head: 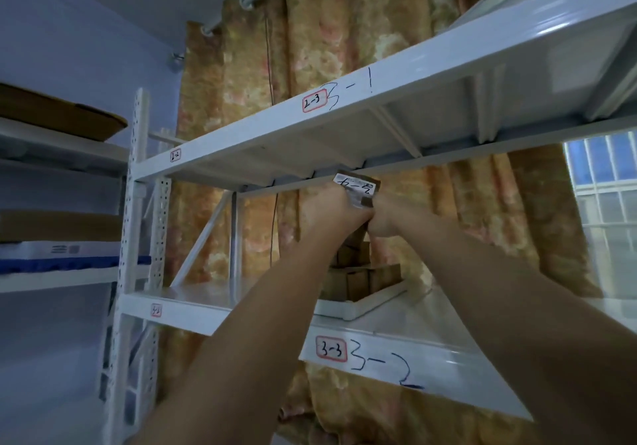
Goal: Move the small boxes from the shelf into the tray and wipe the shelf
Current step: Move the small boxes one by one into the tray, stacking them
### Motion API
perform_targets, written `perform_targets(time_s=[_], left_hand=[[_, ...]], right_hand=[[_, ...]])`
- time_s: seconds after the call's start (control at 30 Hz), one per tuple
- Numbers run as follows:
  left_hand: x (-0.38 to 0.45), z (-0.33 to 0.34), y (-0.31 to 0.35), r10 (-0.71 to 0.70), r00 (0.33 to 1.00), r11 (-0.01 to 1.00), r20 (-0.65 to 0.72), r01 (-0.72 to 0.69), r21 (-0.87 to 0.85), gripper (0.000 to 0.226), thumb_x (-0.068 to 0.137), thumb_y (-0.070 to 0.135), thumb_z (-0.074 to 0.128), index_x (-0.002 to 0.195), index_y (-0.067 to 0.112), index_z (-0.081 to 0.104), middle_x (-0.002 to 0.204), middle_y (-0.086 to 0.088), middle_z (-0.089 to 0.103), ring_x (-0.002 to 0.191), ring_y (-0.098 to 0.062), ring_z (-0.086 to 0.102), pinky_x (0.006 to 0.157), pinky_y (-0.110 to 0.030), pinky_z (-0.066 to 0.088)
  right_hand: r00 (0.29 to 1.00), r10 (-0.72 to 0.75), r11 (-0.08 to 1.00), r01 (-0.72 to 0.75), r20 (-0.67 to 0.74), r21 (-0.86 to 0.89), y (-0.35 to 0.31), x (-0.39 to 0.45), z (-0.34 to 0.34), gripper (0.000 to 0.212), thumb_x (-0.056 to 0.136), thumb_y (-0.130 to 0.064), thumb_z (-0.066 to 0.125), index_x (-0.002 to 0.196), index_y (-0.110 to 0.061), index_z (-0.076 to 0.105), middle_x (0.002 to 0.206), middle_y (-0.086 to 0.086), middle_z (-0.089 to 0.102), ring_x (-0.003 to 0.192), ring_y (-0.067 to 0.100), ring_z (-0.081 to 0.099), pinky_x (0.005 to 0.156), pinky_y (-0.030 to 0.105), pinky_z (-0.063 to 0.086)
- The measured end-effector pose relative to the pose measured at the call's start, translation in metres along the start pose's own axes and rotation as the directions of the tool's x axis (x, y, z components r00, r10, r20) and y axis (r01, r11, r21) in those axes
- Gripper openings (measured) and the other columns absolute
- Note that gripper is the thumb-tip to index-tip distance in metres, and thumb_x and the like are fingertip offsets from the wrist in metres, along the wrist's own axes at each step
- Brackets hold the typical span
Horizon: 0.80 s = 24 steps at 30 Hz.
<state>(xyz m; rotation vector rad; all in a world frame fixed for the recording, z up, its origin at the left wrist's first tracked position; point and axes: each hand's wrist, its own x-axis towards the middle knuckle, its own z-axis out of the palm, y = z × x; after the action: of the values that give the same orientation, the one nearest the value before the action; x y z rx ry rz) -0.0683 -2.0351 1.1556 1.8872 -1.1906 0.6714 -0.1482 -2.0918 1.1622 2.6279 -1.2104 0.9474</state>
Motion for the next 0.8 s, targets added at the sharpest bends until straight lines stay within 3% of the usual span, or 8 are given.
perform_targets(time_s=[0.07,0.2,0.27,0.37,0.43,0.57,0.73,0.8], left_hand=[[0.016,0.012,-0.001,0.024,0.999,1.000,0.032,-0.024,-0.005,0.030,0.086,0.041,0.060,0.073,0.017,0.046,0.071,0.005,0.046,0.068,-0.011,0.048,0.051,-0.019,0.035],[0.053,0.037,-0.003,0.024,0.993,0.999,0.114,-0.021,-0.030,0.047,0.079,0.054,0.059,0.097,0.011,0.059,0.090,-0.001,0.058,0.086,-0.018,0.058,0.075,-0.027,0.051],[0.068,0.044,-0.003,0.055,0.985,0.995,0.163,-0.040,-0.091,0.046,0.077,0.055,0.059,0.100,0.016,0.062,0.096,-0.003,0.063,0.091,-0.022,0.061,0.083,-0.033,0.054],[0.091,0.057,-0.005,0.119,0.973,0.982,0.197,-0.086,-0.170,0.049,0.073,0.056,0.061,0.103,0.017,0.062,0.101,-0.005,0.064,0.097,-0.023,0.061,0.082,-0.033,0.053],[0.100,0.069,-0.010,0.130,0.966,0.985,0.223,-0.101,-0.138,0.055,0.074,0.058,0.059,0.110,0.016,0.060,0.108,-0.005,0.061,0.097,-0.023,0.058,0.070,-0.029,0.047],[0.108,0.095,-0.023,0.208,0.903,0.974,0.377,-0.155,-0.164,0.053,0.080,0.054,0.058,0.113,0.013,0.055,0.108,-0.007,0.059,0.098,-0.024,0.058,0.074,-0.029,0.047],[0.117,0.122,-0.039,0.315,0.825,0.938,0.469,-0.195,-0.287,0.074,0.077,0.067,0.054,0.129,0.015,0.052,0.126,-0.007,0.056,0.111,-0.029,0.055,0.097,-0.038,0.046],[0.118,0.129,-0.042,0.365,0.807,0.917,0.465,-0.225,-0.330,0.075,0.078,0.070,0.051,0.131,0.016,0.051,0.130,-0.008,0.055,0.114,-0.030,0.054,0.098,-0.037,0.046]], right_hand=[[0.999,0.024,1.000,-0.025,-0.022,-0.011,0.004,0.015,0.009,0.033,0.085,-0.017,0.058,0.118,-0.013,0.056,0.103,0.009,0.059,0.091,0.025,0.056,0.089,0.038,0.051],[0.997,0.076,0.981,-0.077,-0.010,-0.176,0.010,0.042,0.008,0.036,0.084,-0.022,0.059,0.118,-0.013,0.056,0.108,0.010,0.060,0.096,0.026,0.059,0.089,0.038,0.051],[0.994,0.104,0.966,-0.111,-0.043,-0.233,0.012,0.057,0.006,0.037,0.080,-0.024,0.061,0.116,-0.013,0.057,0.105,0.009,0.061,0.094,0.027,0.060,0.089,0.040,0.052],[0.988,0.142,0.956,-0.155,-0.068,-0.248,0.015,0.076,0.013,0.034,0.081,-0.022,0.061,0.114,-0.012,0.058,0.102,0.010,0.061,0.093,0.028,0.060,0.089,0.041,0.052],[0.981,0.187,0.947,-0.193,-0.048,-0.258,0.017,0.081,0.023,0.031,0.084,-0.020,0.059,0.113,-0.011,0.057,0.103,0.010,0.061,0.093,0.026,0.059,0.087,0.038,0.052],[0.941,0.333,0.922,-0.314,0.052,-0.227,0.017,0.087,0.047,0.012,0.092,-0.015,0.051,0.103,-0.010,0.050,0.098,0.010,0.054,0.089,0.023,0.054,0.078,0.032,0.048],[0.886,0.451,0.892,-0.443,0.107,-0.095,0.021,0.092,0.064,0.026,0.093,-0.008,0.050,0.116,0.003,0.053,0.110,0.017,0.060,0.098,0.027,0.062,0.085,0.037,0.055],[0.867,0.490,0.872,-0.485,0.090,-0.070,0.020,0.093,0.067,0.028,0.093,-0.008,0.049,0.119,0.003,0.053,0.115,0.019,0.060,0.102,0.028,0.063,0.087,0.041,0.055]])
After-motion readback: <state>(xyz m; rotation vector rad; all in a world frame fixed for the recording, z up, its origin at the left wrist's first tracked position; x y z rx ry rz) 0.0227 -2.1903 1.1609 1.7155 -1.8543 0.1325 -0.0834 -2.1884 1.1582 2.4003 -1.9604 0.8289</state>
